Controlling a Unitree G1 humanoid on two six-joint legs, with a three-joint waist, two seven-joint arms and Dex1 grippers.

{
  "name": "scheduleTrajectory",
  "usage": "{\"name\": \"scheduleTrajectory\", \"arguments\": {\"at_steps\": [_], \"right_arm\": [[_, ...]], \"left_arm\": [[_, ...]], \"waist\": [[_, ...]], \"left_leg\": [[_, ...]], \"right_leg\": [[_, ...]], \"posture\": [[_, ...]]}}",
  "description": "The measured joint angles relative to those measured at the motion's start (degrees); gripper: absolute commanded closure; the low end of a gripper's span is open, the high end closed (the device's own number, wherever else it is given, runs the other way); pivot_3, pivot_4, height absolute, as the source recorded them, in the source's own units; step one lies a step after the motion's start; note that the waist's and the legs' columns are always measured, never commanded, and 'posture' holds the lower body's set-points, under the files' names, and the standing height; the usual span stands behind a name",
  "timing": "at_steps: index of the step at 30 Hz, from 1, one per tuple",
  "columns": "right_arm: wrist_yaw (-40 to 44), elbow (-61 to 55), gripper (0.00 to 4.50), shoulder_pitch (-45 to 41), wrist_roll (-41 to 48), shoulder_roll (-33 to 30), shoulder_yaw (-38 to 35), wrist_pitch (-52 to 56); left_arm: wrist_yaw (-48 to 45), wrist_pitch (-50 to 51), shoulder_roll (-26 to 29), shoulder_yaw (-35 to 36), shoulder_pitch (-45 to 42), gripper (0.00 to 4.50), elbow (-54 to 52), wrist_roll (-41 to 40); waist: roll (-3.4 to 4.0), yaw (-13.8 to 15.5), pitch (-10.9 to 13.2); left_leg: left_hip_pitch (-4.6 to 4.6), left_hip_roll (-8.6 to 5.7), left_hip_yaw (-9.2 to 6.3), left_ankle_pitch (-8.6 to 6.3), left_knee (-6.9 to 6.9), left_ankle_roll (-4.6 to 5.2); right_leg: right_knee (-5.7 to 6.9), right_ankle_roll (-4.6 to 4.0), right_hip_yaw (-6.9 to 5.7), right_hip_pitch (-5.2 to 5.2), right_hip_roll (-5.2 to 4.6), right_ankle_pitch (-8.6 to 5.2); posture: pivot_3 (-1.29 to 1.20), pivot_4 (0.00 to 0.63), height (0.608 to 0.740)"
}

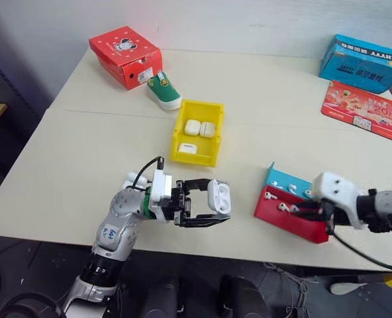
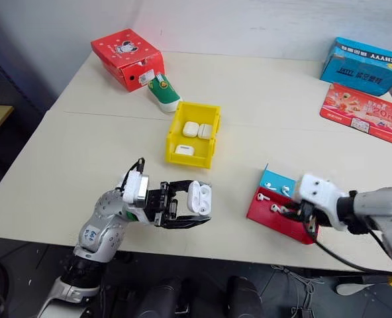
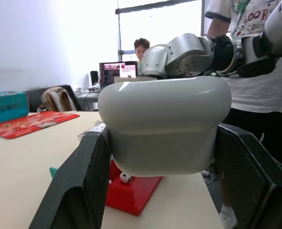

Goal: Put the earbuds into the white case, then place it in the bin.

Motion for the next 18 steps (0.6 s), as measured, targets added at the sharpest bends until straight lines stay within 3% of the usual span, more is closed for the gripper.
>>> {"name": "scheduleTrajectory", "arguments": {"at_steps": [3, 6, 13, 18], "right_arm": [[-2.60, -4.06, 4.04, -3.19, 15.30, 12.02, -6.68, -0.45], [-8.39, -8.89, 4.04, -5.91, 25.08, 22.21, -6.88, -2.52], [-10.12, -13.35, 4.04, -8.23, 21.05, 30.66, 3.81, -11.27], [-10.24, -12.99, 4.04, -9.26, 16.30, 32.07, 10.03, -15.36]], "left_arm": [[-1.00, 1.54, 0.05, 0.22, -0.87, 1.71, 0.04, -1.68], [-1.66, 2.53, -0.36, 0.35, -2.67, 1.71, 0.12, -2.64], [-2.78, 6.81, 0.27, 0.57, -4.40, 1.71, 0.29, -4.26], [-2.79, 8.96, 0.61, 0.59, -4.57, 1.71, 0.22, -4.74]], "waist": [[-0.05, -0.10, 0.03], [0.05, -0.16, 0.05], [0.05, -0.21, 0.05], [0.05, -0.17, 0.05]], "left_leg": [[0.02, 0.03, -0.09, 0.02, 0.00, -0.02], [0.01, 0.00, -0.06, 0.02, 0.01, -0.02], [0.00, -0.07, -0.03, 0.03, -0.01, 0.01], [0.00, -0.12, 0.01, 0.07, 0.00, 0.08]], "right_leg": [[-0.01, 0.00, -0.06, 0.06, 0.02, 0.00], [0.07, 0.00, -0.01, 0.01, -0.02, 0.00], [0.38, 0.00, -0.02, -0.04, 0.02, 0.00], [0.49, 0.00, -0.01, -0.09, 0.12, 0.00]], "posture": [[0.00, 0.150, 0.740], [0.00, 0.150, 0.740], [0.00, 0.150, 0.740], [0.00, 0.150, 0.740]]}}
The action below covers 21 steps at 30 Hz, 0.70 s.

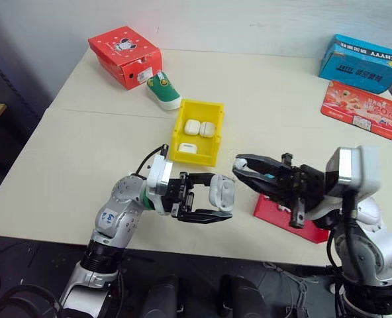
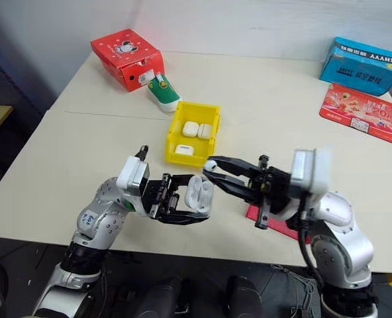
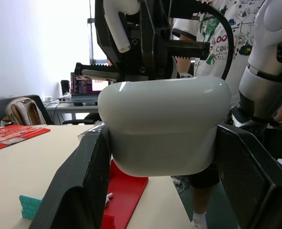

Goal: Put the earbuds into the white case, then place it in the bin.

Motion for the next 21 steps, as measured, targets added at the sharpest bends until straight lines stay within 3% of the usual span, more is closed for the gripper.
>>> {"name": "scheduleTrajectory", "arguments": {"at_steps": [21], "right_arm": [[7.08, 9.16, 4.04, 1.54, -6.79, -2.45, 4.06, -10.01]], "left_arm": [[2.07, 0.32, -0.96, 0.09, 0.96, 1.71, -0.12, 1.24]], "waist": [[0.00, -0.06, 0.00]], "left_leg": [[0.01, 0.00, 0.00, 0.00, 0.00, 0.00]], "right_leg": [[0.00, 0.00, 0.02, -0.01, -0.13, 0.00]], "posture": [[0.00, 0.150, 0.740]]}}
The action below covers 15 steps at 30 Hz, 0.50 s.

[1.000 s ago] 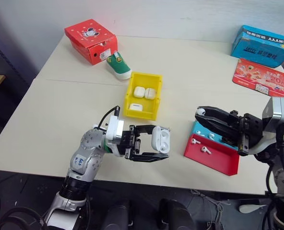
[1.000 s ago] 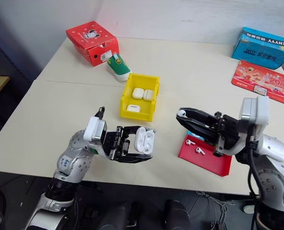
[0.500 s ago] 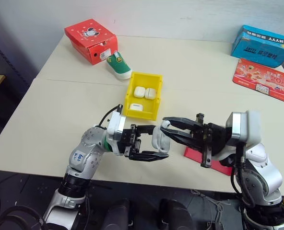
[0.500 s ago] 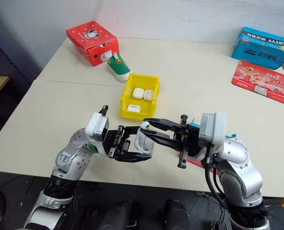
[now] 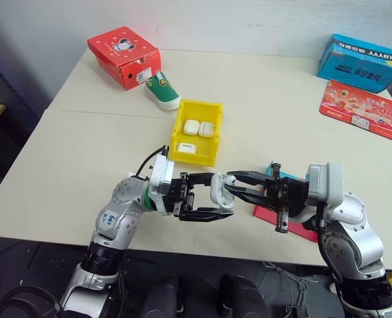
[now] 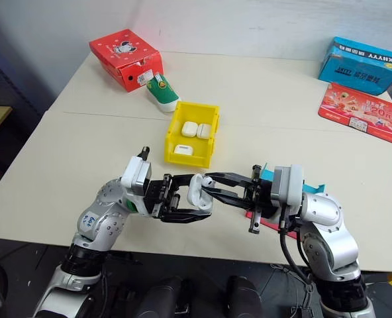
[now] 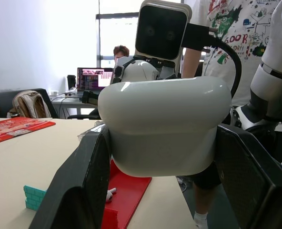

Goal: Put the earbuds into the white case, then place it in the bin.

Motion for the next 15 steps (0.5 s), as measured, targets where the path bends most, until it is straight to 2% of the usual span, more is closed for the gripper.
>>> {"name": "scheduleTrajectory", "arguments": {"at_steps": [15], "right_arm": [[-1.32, 1.06, 4.04, -0.31, -0.14, -1.37, 1.22, -0.33]], "left_arm": [[-0.27, -1.12, -0.28, -0.11, 0.08, 1.71, 0.62, 1.58]], "waist": [[0.00, 0.06, 0.00]], "left_leg": [[0.00, 0.00, -0.02, 0.00, 0.00, 0.00]], "right_leg": [[-0.02, 0.00, -0.01, 0.00, -0.05, 0.00]], "posture": [[0.00, 0.150, 0.740]]}}
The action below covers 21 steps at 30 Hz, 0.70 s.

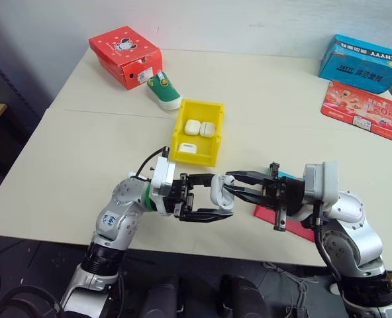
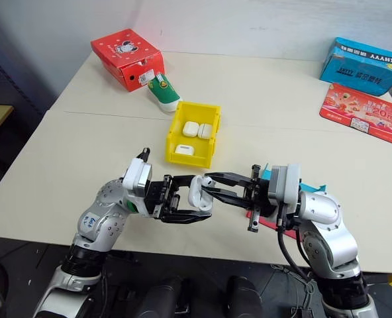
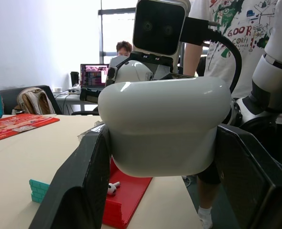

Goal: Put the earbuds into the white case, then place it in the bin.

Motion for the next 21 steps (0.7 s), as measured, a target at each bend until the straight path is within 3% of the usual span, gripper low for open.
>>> {"name": "scheduleTrajectory", "arguments": {"at_steps": [9, 12, 16, 21], "right_arm": [[-1.32, -0.21, 1.00, 1.18, 2.17, -1.86, -2.00, 2.47], [-3.54, -2.04, 0.05, 1.26, 7.22, -4.04, -4.47, 7.43], [-1.54, -6.51, 0.05, 5.89, 11.89, -11.31, -12.48, 9.89], [0.77, -6.49, 0.05, 16.98, 12.31, -14.13, -25.01, 9.23]], "left_arm": [[-0.54, -0.40, -0.31, -0.57, -0.01, 1.71, 0.69, 0.51], [-0.39, -1.09, -0.45, 0.10, -0.88, 1.71, 0.46, 0.27], [-0.42, -1.31, 0.53, 1.79, -0.98, 1.71, 0.15, 0.17], [-0.50, -1.10, 1.26, 2.59, -0.21, 1.71, 0.31, 0.07]], "waist": [[0.00, -0.01, 0.00], [0.02, 0.14, 0.01], [0.02, 0.28, 0.02], [0.02, 0.34, 0.02]], "left_leg": [[0.00, 0.01, 0.00, 0.00, 0.00, 0.00], [-0.05, 0.02, -0.04, -0.01, 0.00, 0.00], [-0.08, 0.02, -0.10, -0.08, -0.05, 0.03], [-0.10, 0.00, -0.06, -0.09, -0.09, 0.09]], "right_leg": [[-0.14, 0.00, 0.00, 0.00, -0.01, 0.00], [-0.28, 0.00, -0.01, -0.02, -0.06, 0.00], [-0.44, 0.00, -0.05, 0.03, -0.05, 0.00], [-0.38, 0.02, -0.10, 0.12, 0.02, 0.01]], "posture": [[0.00, 0.150, 0.740], [0.00, 0.150, 0.740], [0.00, 0.150, 0.740], [0.00, 0.150, 0.740]]}}
